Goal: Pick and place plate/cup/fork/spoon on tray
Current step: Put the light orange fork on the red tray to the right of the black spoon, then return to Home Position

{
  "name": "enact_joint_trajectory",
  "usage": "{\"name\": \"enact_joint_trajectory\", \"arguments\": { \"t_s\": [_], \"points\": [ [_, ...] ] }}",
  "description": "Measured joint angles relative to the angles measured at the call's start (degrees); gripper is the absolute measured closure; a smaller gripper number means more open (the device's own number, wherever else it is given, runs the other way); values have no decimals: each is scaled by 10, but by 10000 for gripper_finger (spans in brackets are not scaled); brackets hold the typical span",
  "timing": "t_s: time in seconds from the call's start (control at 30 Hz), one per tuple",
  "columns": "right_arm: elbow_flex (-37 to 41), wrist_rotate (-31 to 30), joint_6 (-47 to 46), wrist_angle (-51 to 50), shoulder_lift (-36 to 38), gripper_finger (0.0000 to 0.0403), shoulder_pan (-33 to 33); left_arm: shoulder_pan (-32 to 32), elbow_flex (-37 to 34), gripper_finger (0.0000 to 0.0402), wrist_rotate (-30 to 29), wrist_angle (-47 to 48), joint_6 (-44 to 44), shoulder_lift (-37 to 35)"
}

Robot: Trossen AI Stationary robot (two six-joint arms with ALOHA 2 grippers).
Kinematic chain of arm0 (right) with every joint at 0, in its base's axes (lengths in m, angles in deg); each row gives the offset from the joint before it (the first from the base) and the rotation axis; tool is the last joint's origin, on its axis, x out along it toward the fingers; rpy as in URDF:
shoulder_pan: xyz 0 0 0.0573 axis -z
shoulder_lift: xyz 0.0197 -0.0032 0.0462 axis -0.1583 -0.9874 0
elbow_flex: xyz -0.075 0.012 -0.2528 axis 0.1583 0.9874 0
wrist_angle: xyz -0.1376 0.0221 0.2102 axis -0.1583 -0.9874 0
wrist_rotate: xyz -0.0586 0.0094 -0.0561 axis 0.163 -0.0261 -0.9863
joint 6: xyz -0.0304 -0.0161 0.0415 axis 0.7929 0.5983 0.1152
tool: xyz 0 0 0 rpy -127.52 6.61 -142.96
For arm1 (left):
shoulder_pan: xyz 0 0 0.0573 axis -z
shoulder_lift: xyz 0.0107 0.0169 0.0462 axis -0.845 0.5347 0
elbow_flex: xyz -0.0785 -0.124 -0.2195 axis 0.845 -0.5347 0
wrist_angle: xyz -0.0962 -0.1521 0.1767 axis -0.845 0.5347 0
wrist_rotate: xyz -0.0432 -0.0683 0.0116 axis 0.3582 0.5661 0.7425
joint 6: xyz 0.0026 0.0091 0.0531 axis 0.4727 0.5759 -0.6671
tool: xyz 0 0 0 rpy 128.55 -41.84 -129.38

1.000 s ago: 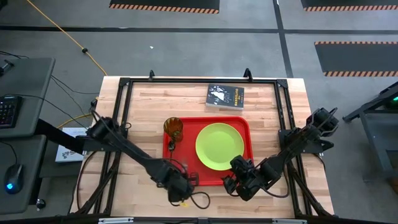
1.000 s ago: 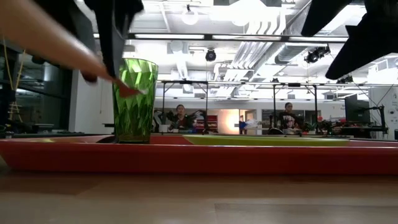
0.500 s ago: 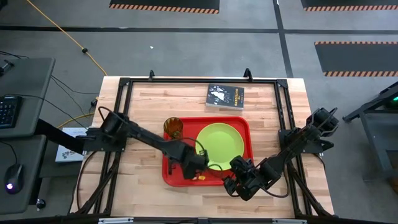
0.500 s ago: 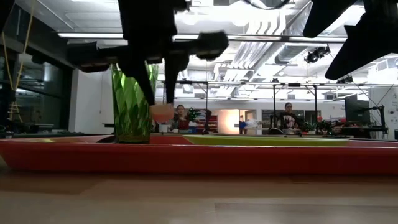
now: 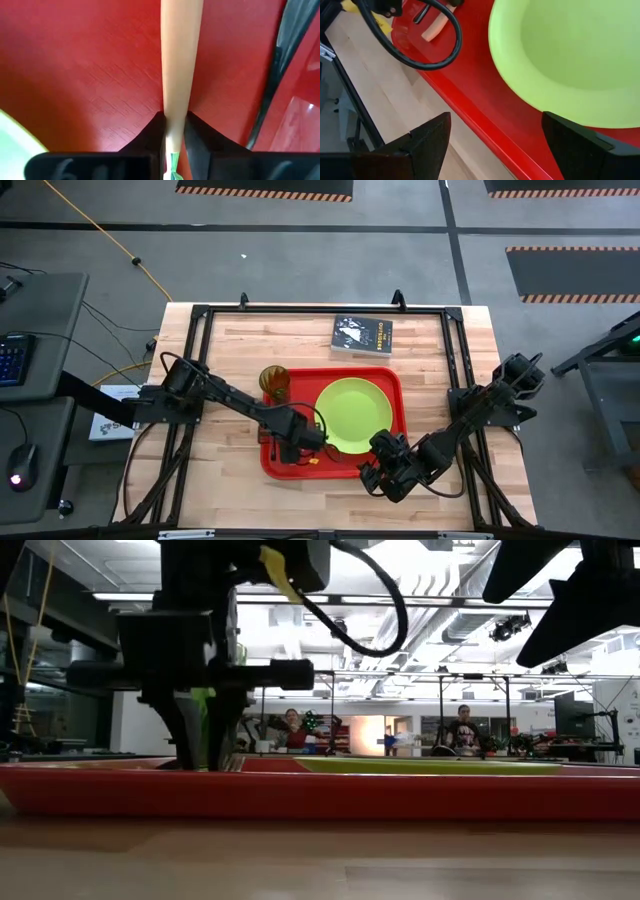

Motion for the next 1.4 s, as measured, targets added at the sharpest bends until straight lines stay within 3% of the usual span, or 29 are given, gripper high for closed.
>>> {"name": "enact_joint_trajectory", "arguments": {
  "t_s": [0.57,0.83,1.03,1.1,1.2,1.3,1.4],
  "points": [
    [0,-12,0,4,0,98,5,9,-3,294,-67,-37,119,-2],
    [0,-10,0,6,0,98,5,9,-3,243,-60,-32,145,-33],
    [0,-10,0,7,0,98,5,21,-1,211,-67,33,197,-65],
    [0,-10,0,7,0,98,5,34,13,208,-83,82,250,-80],
    [0,-15,0,9,0,98,5,49,25,211,-70,125,396,-122],
    [0,-34,0,13,0,98,5,54,19,230,-22,84,563,-182],
    [0,-62,-2,20,0,98,6,58,-25,266,-36,-14,718,-257]
  ]
}}
